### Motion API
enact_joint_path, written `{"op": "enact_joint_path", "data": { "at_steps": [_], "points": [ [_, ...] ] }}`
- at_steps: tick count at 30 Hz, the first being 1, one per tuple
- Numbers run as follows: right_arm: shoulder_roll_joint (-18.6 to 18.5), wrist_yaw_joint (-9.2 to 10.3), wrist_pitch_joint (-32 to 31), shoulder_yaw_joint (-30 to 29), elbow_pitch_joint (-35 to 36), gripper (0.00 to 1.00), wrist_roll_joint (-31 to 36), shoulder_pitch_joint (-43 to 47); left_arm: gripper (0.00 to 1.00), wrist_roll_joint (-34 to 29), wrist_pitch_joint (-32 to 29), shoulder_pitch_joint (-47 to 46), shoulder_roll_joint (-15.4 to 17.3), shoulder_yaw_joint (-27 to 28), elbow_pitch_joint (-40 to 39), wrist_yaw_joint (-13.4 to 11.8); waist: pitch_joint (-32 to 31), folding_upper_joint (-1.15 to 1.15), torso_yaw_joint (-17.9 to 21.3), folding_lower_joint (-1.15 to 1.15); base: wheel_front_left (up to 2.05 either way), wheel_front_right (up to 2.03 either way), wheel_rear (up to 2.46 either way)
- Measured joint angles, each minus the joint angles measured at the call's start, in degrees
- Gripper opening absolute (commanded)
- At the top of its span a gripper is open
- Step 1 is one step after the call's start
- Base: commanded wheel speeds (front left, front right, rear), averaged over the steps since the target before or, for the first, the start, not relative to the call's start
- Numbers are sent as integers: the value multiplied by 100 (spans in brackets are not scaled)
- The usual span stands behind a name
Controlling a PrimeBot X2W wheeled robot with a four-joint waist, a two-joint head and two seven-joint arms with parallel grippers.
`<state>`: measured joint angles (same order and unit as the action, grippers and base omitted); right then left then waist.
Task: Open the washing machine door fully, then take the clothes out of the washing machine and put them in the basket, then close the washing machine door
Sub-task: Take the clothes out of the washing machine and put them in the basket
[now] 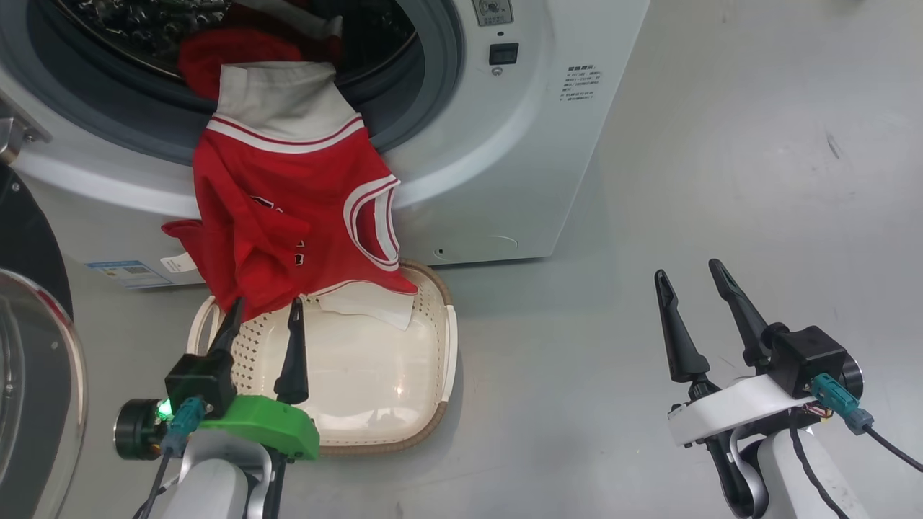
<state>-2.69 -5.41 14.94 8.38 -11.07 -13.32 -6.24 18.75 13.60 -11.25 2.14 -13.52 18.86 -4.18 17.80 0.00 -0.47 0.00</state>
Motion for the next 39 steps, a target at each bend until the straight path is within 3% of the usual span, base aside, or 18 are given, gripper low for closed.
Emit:
{"op": "enact_joint_path", "data": {
  "at_steps": [21, 39],
  "points": [
    [-5, -45, 0, 333, 238, 100, -74, -638, 100, 538, -934, -1663, 63, 459, 1062, -34, 1055, 0, 320, 0, 0, 0, 0],
    [-9, -49, 0, 419, 302, 100, -229, -1031, 100, 758, -1536, -2845, 820, 1006, 1998, -56, 1811, 0, 798, 0, 0, 0, 0]
  ]
}}
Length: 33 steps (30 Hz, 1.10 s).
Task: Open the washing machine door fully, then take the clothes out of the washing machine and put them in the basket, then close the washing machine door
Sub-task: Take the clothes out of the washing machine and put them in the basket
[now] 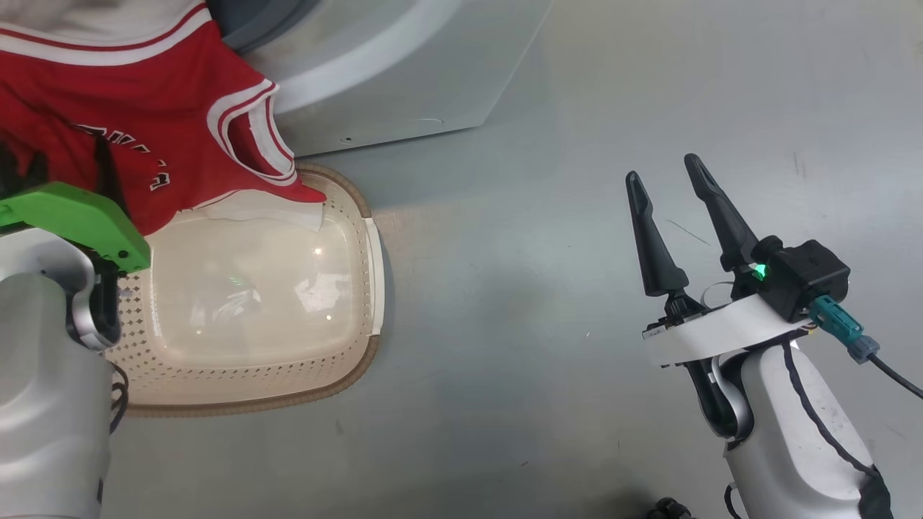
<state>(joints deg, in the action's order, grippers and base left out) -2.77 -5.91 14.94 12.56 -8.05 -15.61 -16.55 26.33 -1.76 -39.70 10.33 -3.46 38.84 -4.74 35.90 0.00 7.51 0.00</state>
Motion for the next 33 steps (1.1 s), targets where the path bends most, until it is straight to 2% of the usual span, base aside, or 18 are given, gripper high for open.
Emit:
{"op": "enact_joint_path", "data": {
  "at_steps": [11, 12, 13, 14, 15, 16, 24, 33],
  "points": [
    [-1, 0, 0, 9, -46, 100, -2, -70, 100, 34, 40, -369, 149, 111, 400, 64, 156, 0, 108, 0, 0, 0, 0],
    [-2, 0, 0, 9, -56, 100, -2, -80, 93, 34, 43, -383, 149, 103, 433, 109, 160, 0, 111, 0, 0, 0, 0],
    [-1, 0, 0, 11, -58, 100, -2, -92, 53, 35, 77, -387, 147, 89, 467, 144, 164, 0, 113, 0, 0, 0, 0],
    [-1, 0, 0, 11, -58, 100, -8, -103, 33, 45, 91, -388, 144, 79, 500, 187, 167, 0, 114, 0, 0, 0, 0],
    [-1, 0, 0, 12, -58, 100, -9, -113, 9, 54, 112, -389, 145, 60, 523, 221, 169, 0, 115, 0, 0, 0, 0],
    [-1, 0, 0, 13, -60, 100, -9, -121, 0, 57, 152, -389, 144, 38, 544, 260, 170, 0, 116, 0, 0, 0, 0],
    [-2, 1, 0, -63, -144, 100, -10, -183, 0, 54, 614, -380, 42, -40, 720, 404, 77, 0, 77, 0, 0, 0, 0],
    [-1, 7, 0, -179, -220, 100, 1, -165, 0, 23, 1423, -105, -246, -98, 735, 537, -158, 0, -47, 0, 0, 0, 0]
  ]
}}
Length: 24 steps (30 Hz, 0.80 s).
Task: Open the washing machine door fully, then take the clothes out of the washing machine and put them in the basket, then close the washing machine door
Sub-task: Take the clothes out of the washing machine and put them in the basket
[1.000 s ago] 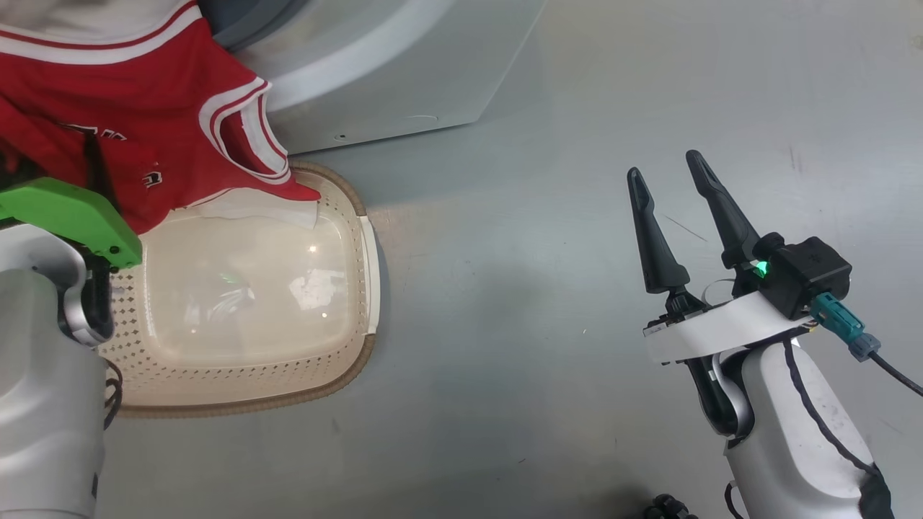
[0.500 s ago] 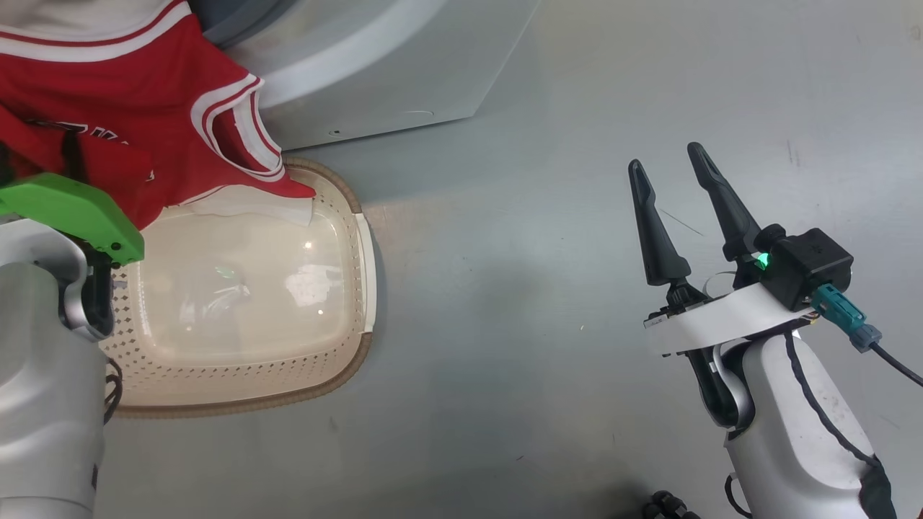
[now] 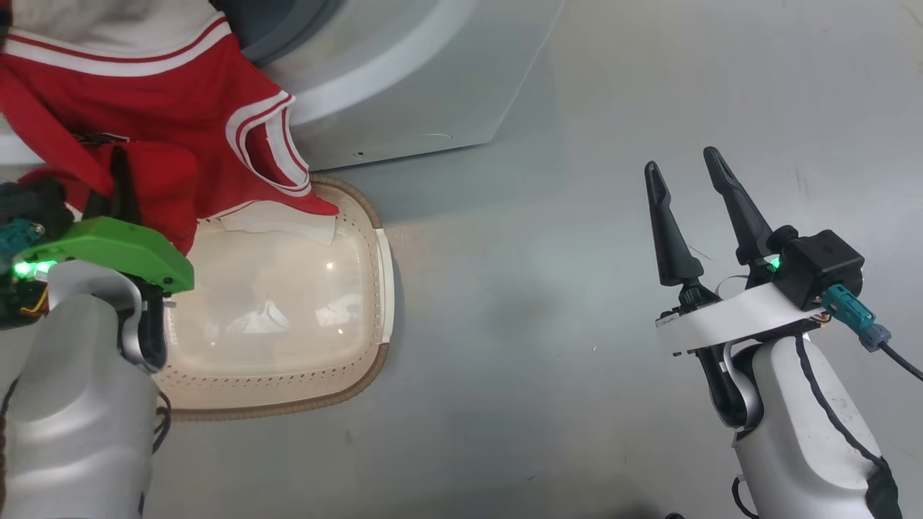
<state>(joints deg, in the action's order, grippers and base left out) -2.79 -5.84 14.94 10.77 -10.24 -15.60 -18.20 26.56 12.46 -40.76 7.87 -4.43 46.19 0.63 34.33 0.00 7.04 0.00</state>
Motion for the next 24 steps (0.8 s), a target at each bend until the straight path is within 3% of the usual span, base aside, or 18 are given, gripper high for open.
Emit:
{"op": "enact_joint_path", "data": {
  "at_steps": [14, 24],
  "points": [
    [-1, -1, 0, -81, -130, 100, 113, 292, 0, -333, 224, 494, -352, -205, -687, 119, -583, 0, -284, 0, 0, 0, 0],
    [0, -1, 0, -153, -158, 100, 163, 467, 0, -577, 223, 851, -488, -113, -1986, 116, -909, 0, -436, 0, 0, 0, 0]
  ]
}}
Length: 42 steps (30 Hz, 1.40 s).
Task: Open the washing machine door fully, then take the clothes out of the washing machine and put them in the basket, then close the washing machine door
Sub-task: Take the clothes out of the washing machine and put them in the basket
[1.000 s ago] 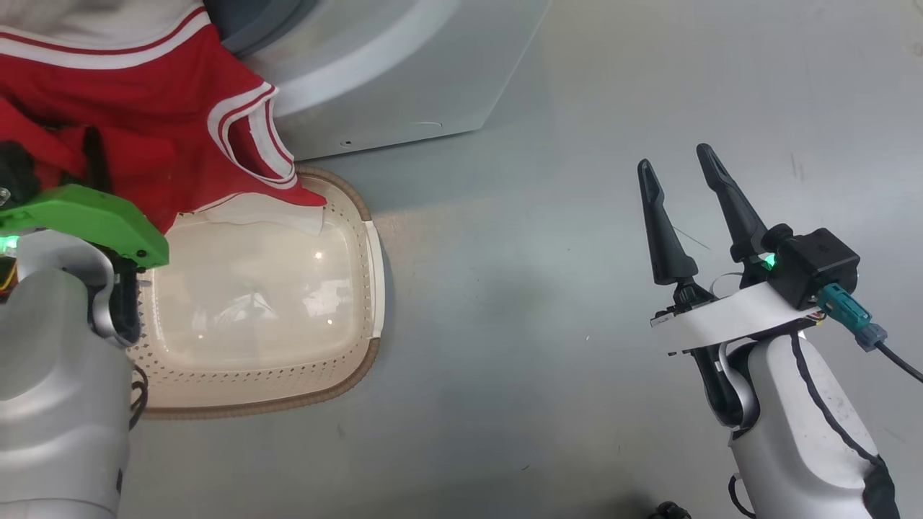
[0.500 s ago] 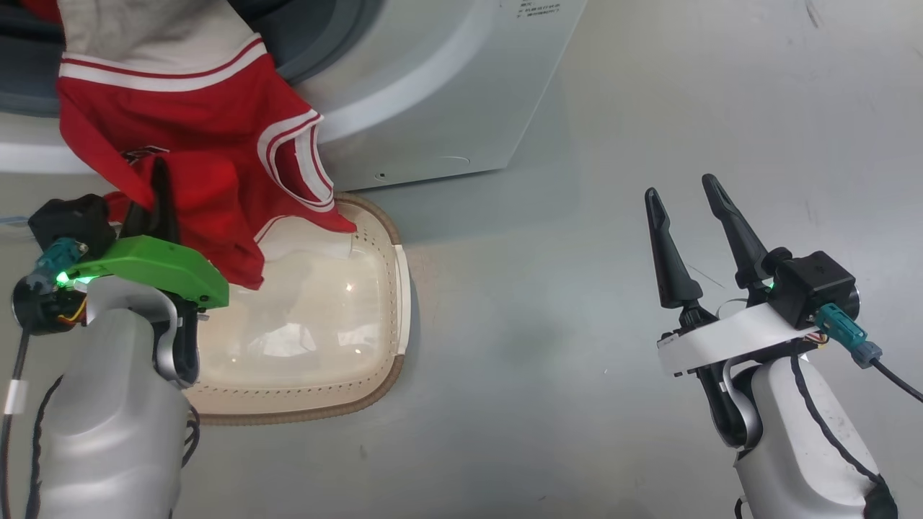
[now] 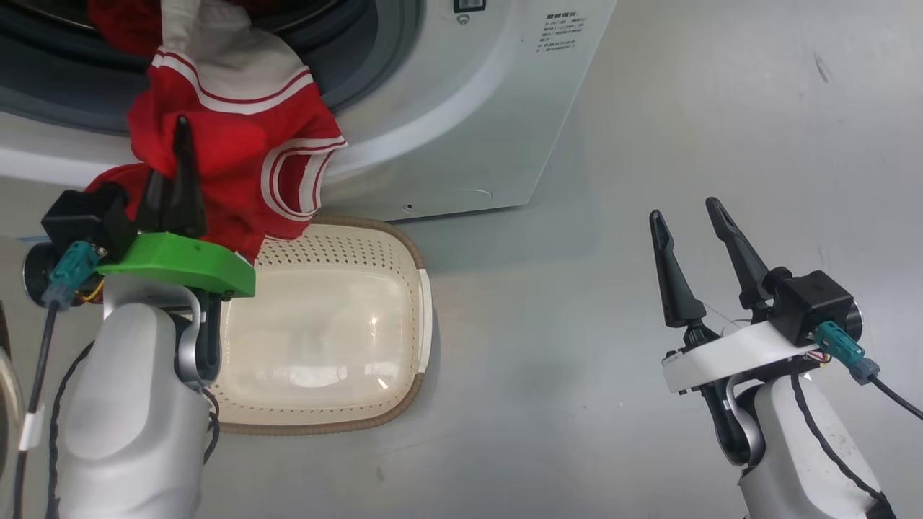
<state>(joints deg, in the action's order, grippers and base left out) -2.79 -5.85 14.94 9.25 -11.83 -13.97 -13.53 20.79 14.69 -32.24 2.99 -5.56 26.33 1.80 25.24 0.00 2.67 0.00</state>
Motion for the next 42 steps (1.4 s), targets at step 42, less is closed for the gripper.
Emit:
{"op": "enact_joint_path", "data": {
  "at_steps": [42],
  "points": [
    [1, 0, 0, 111, 292, 100, 21, 280, 0, -98, 0, 1905, -79, -584, -494, -259, 41, 0, -60, 0, 0, 0, 0]
  ]
}}
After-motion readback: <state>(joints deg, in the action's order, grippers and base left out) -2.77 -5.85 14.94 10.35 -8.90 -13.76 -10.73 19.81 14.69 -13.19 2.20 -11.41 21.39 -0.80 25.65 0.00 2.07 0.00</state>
